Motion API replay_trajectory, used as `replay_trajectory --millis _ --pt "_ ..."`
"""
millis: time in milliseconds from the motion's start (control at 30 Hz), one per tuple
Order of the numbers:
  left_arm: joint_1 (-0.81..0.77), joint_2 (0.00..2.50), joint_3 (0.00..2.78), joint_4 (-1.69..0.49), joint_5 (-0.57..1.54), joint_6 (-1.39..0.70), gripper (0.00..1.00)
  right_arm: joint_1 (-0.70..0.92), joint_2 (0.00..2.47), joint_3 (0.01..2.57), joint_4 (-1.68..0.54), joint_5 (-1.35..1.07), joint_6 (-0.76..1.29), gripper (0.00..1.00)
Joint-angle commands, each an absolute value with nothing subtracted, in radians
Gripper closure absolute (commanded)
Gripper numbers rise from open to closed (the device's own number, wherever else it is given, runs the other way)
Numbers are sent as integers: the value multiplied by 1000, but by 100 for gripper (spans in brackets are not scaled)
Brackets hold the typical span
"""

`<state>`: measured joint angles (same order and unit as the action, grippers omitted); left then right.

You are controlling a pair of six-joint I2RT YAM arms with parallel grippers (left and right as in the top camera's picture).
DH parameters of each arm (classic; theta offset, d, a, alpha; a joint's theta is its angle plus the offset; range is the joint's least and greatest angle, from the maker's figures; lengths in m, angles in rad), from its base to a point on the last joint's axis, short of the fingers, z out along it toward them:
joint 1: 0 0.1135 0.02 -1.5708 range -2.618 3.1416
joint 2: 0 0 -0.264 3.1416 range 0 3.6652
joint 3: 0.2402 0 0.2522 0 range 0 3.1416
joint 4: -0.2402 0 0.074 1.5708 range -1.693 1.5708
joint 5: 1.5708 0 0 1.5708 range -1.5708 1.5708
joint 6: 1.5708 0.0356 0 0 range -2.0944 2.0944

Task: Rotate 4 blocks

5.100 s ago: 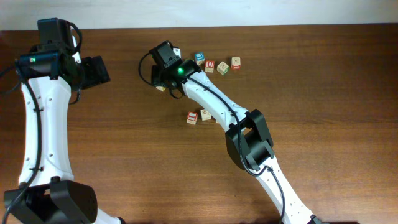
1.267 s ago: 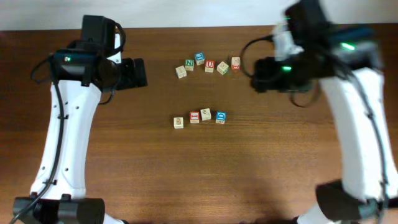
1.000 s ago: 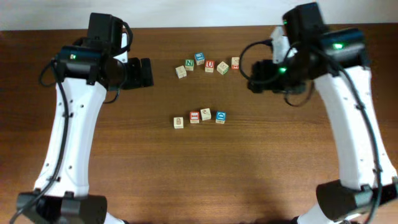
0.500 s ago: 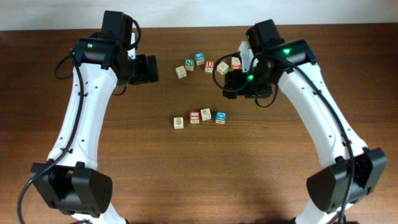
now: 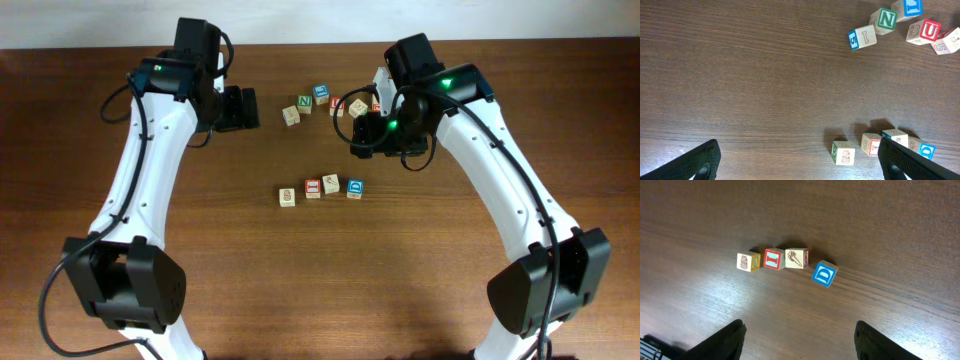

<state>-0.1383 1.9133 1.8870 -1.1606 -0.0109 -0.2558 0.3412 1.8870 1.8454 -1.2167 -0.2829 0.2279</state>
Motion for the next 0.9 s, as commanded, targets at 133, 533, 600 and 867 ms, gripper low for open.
replay_trajectory --millis 133,533,600,867 --pt "-138 1917 1901 -1163 -3 -277 0 350 1925 1837 -1213 -292 271 38" --pt "-118 1919 1901 -1109 -147 -348 2 487 2116 1832 -1037 -200 387 47" --pt "-99 1919 1901 -1107 -147 -348 2 492 2131 1832 -1031 -195 401 47" --pt "-78 1919 1901 -1107 -147 -348 1 494 2134 1832 -1028 -187 402 48"
